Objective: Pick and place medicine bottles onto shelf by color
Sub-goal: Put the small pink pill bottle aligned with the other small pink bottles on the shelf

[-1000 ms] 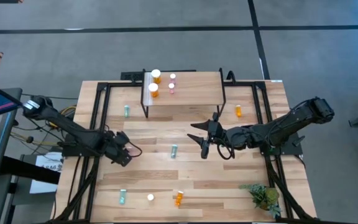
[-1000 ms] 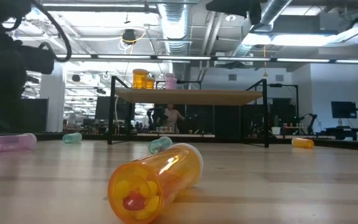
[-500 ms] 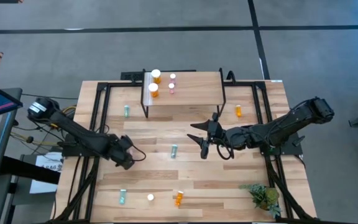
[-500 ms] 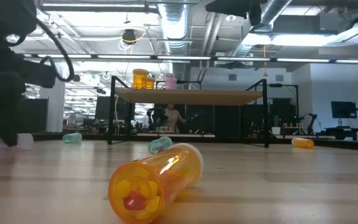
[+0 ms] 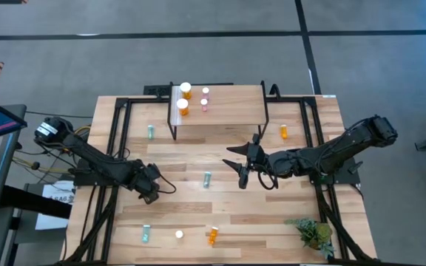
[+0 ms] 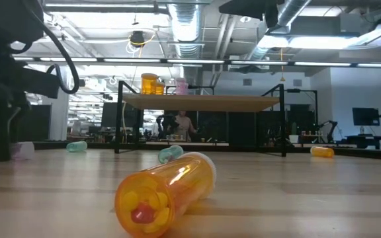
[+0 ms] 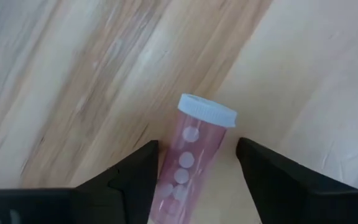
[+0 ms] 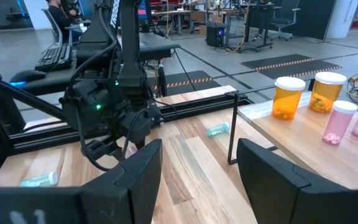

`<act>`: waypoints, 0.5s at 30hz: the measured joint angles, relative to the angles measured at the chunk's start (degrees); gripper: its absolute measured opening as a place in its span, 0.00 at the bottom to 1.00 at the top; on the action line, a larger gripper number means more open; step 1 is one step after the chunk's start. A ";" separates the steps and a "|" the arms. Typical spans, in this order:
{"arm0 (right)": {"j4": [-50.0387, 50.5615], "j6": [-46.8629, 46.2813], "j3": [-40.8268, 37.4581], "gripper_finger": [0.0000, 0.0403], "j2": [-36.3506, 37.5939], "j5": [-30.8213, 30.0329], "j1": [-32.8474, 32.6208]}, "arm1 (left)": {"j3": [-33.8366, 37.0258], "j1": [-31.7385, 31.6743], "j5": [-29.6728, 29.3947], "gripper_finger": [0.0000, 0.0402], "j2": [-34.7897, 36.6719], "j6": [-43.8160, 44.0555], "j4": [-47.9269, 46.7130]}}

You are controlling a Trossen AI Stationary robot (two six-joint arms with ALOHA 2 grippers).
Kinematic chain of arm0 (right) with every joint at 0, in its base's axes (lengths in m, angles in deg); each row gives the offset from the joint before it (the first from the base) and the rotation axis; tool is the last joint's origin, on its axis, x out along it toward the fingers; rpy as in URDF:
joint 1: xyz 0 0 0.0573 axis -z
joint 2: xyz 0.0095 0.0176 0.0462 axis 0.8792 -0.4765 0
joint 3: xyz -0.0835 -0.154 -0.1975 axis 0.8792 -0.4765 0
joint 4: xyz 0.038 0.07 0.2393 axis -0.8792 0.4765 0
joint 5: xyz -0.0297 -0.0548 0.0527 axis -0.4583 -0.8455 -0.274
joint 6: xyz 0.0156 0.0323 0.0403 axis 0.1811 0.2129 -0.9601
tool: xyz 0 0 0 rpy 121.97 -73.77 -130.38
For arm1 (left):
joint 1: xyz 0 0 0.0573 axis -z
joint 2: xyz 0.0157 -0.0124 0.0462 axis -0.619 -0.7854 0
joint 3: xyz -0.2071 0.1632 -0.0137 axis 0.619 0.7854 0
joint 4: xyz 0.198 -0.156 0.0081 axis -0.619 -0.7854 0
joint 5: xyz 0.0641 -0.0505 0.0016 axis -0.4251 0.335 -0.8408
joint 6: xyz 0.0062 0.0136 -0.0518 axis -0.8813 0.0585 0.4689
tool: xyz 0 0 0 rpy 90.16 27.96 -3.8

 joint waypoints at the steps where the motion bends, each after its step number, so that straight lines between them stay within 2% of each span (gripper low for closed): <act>1: 0.00 0.00 0.00 0.57 0.00 0.00 0.00 | 0.00 0.00 0.02 0.50 0.12 -0.39 0.10; 11: 0.02 0.02 0.00 0.57 0.00 0.00 0.01 | 0.40 0.17 1.22 0.32 4.63 -5.20 3.34; 15: 0.00 0.04 0.00 0.57 0.00 0.00 0.00 | 0.36 0.11 -1.58 0.28 7.90 -7.31 5.64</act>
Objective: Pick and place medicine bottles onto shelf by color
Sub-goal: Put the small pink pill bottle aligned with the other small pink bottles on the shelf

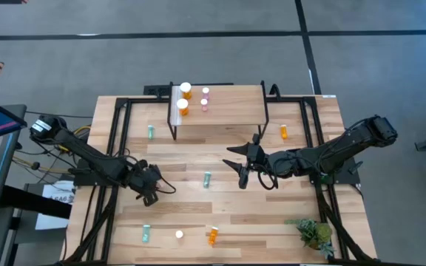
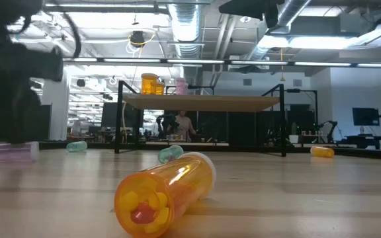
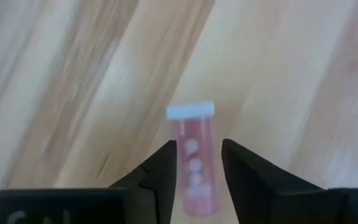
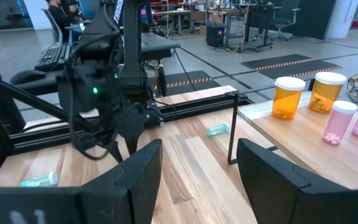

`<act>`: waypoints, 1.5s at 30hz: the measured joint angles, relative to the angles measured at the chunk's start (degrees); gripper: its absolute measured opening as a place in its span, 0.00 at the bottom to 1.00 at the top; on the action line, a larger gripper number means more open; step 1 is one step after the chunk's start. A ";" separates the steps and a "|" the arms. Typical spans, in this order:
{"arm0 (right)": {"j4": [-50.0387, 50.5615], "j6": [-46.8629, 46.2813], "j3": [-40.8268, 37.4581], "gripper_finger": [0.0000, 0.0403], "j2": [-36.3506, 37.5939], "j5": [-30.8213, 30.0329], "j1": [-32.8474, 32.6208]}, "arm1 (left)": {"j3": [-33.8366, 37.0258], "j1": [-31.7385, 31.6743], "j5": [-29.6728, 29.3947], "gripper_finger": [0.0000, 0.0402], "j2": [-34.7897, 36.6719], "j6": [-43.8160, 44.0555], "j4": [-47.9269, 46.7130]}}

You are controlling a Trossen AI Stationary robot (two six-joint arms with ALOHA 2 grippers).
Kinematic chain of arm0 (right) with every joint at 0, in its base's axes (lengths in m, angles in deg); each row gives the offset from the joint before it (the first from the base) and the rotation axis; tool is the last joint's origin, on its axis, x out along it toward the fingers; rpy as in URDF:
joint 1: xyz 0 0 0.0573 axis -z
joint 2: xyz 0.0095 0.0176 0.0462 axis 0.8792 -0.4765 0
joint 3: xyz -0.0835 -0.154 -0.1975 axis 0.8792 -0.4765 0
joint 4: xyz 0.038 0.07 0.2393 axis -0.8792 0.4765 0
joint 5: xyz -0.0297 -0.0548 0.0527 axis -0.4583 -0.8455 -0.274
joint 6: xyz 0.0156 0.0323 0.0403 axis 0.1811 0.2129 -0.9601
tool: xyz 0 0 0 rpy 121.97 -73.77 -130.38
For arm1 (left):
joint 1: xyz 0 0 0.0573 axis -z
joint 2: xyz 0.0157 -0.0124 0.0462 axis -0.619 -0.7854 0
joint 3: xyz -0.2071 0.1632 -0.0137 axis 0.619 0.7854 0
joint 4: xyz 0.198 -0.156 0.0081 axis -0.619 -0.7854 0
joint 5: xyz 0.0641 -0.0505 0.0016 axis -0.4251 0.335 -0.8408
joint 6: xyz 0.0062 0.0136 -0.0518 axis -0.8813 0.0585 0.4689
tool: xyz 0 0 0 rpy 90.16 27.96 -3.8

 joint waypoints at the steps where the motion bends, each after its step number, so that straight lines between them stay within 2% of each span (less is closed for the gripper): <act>1: 0.00 0.00 0.00 0.57 0.00 0.00 0.00 | -0.02 0.02 -1.19 0.27 0.99 -0.54 0.95; 7: 0.01 0.00 0.00 0.57 0.02 0.00 0.02 | -0.05 -0.04 -3.52 0.25 6.05 -2.35 3.08; 14: 0.00 0.02 0.00 0.57 0.02 0.00 0.02 | -0.09 0.20 0.40 0.26 10.13 -2.72 -2.51; 20: 0.02 0.02 0.00 0.57 0.02 0.00 0.00 | -0.14 1.59 -1.48 0.38 10.60 0.54 -10.68; 26: 0.02 0.02 0.00 0.57 0.02 0.00 0.02 | -0.14 3.12 -1.18 0.57 8.64 1.26 -7.27; 30: 0.02 0.00 0.00 0.57 0.02 0.00 0.02 | -0.15 4.16 -0.90 0.65 6.03 0.72 -5.83; 35: 0.02 0.00 0.00 0.57 0.02 0.02 0.00 | 0.18 4.15 -0.92 0.68 1.09 1.42 -6.33; 45: 0.04 0.00 0.00 0.57 0.02 0.02 0.00 | 0.22 4.17 -0.96 0.66 -5.90 2.00 -4.65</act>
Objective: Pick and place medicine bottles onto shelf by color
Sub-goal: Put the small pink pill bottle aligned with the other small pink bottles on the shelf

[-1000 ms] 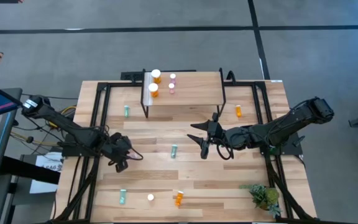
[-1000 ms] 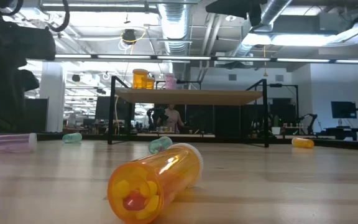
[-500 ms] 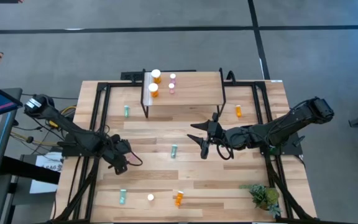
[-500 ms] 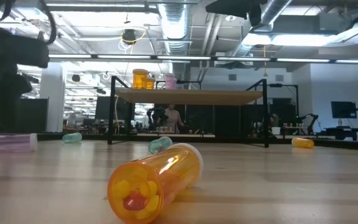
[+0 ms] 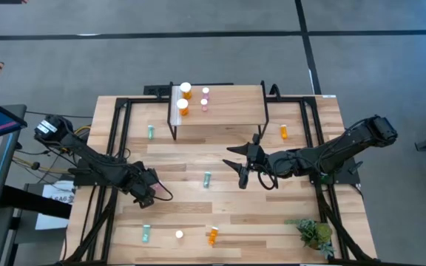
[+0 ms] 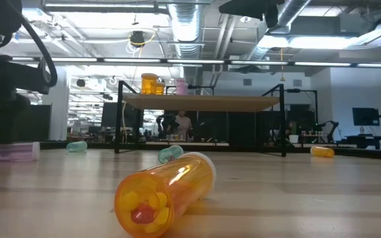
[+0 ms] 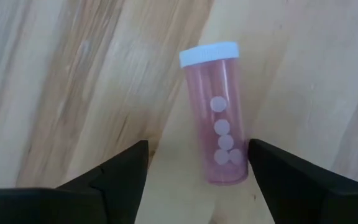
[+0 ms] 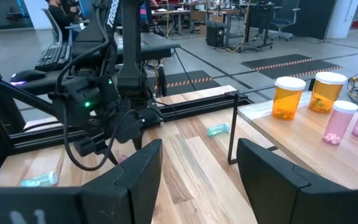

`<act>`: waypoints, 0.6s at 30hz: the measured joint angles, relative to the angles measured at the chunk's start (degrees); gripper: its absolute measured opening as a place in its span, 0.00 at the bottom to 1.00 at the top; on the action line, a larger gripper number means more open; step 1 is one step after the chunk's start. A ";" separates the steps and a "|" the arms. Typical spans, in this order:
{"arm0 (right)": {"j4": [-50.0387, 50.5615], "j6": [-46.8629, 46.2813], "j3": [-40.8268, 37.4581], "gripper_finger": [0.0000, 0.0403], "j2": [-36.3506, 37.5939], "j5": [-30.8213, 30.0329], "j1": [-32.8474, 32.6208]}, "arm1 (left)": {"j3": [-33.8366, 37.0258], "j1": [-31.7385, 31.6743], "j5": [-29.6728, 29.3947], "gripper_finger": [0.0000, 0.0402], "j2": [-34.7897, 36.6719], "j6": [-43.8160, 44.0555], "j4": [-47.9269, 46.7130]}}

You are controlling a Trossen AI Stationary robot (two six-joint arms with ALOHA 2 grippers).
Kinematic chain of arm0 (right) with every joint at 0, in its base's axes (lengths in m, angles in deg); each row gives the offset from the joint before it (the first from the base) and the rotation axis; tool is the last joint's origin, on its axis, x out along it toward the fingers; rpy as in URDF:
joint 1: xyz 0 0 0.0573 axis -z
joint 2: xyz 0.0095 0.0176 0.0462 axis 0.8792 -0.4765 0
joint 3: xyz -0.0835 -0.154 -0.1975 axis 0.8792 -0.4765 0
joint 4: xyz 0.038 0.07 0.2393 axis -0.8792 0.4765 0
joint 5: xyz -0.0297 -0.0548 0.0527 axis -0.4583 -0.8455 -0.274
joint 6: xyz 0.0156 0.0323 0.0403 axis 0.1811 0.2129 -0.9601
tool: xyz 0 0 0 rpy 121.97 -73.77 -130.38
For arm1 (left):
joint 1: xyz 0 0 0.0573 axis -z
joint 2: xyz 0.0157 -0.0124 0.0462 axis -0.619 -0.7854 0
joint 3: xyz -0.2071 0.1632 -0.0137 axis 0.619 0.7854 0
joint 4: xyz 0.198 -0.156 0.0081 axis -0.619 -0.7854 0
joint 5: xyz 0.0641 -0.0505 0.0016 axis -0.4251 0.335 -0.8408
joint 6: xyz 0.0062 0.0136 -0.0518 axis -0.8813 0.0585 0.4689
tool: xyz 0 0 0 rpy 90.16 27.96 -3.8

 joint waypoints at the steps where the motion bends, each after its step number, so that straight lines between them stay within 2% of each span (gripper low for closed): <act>1: 0.00 0.00 0.00 0.57 0.00 0.00 0.00 | 0.00 -0.02 0.01 0.65 -0.15 0.00 0.13; 11: 0.01 0.00 0.00 0.57 0.00 0.00 0.00 | 0.13 -0.05 0.41 0.45 -0.03 -1.08 2.20; 18: 0.00 0.00 0.00 0.57 0.00 0.00 0.00 | 0.23 -0.06 -1.68 0.30 -0.12 -1.61 3.19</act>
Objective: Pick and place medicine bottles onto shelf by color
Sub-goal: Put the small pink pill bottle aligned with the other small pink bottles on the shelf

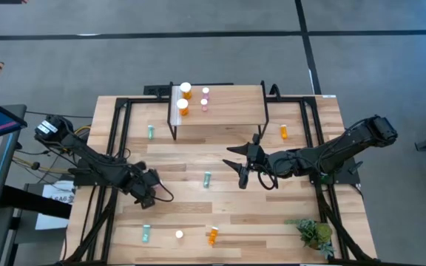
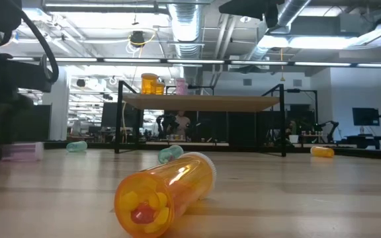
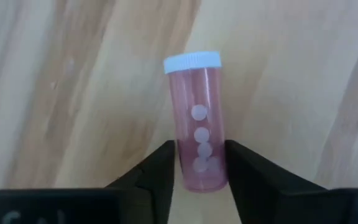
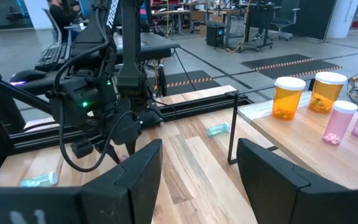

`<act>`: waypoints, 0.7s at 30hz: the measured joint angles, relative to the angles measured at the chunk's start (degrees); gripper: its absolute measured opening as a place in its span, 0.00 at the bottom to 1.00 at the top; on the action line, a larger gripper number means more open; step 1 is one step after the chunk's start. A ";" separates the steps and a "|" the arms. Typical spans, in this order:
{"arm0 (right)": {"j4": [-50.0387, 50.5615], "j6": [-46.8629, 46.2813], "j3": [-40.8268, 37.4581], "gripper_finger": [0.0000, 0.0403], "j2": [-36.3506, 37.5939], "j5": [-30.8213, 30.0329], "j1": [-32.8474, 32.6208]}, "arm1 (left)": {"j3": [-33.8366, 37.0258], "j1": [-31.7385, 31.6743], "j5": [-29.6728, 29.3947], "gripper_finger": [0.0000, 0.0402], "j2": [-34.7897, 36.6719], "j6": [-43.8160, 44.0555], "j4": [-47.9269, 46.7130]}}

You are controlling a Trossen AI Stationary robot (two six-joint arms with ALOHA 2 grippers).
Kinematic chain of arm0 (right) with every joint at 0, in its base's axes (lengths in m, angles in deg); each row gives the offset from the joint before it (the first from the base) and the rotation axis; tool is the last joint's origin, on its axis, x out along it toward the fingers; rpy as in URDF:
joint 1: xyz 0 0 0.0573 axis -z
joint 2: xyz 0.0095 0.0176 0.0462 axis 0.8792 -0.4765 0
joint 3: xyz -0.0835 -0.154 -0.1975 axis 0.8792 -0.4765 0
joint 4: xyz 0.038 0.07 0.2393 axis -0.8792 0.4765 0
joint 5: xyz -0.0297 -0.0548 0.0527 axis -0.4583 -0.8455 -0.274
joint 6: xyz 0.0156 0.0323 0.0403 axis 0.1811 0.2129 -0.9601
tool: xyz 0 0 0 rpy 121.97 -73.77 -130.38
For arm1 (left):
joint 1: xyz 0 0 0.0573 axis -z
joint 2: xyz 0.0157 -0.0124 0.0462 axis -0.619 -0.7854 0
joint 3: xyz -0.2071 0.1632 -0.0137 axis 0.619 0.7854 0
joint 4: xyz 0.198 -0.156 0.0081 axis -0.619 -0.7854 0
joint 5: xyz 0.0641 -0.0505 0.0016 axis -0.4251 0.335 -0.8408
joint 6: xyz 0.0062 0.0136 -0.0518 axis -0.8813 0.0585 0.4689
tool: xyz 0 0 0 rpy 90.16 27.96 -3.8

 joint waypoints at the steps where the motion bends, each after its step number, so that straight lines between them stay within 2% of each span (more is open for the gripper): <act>1: 0.01 0.00 0.00 0.57 0.00 0.00 0.00 | 0.07 -0.06 -0.95 0.29 -0.03 -0.33 0.43; 5: 0.02 0.00 0.00 0.57 0.00 0.00 0.00 | 0.14 -0.18 -5.10 0.24 -0.08 -1.92 2.03; 12: 0.24 0.00 0.00 0.57 0.00 0.00 0.00 | 0.14 -1.64 -5.72 0.21 -0.06 -3.87 3.30; 17: 0.42 -0.02 0.00 0.57 0.00 0.00 0.00 | 0.11 -1.77 -9.36 0.21 0.80 -7.35 9.13; 21: 0.41 -0.02 0.00 0.57 0.02 0.00 0.00 | 0.10 -1.77 -15.27 0.22 3.25 -12.05 16.49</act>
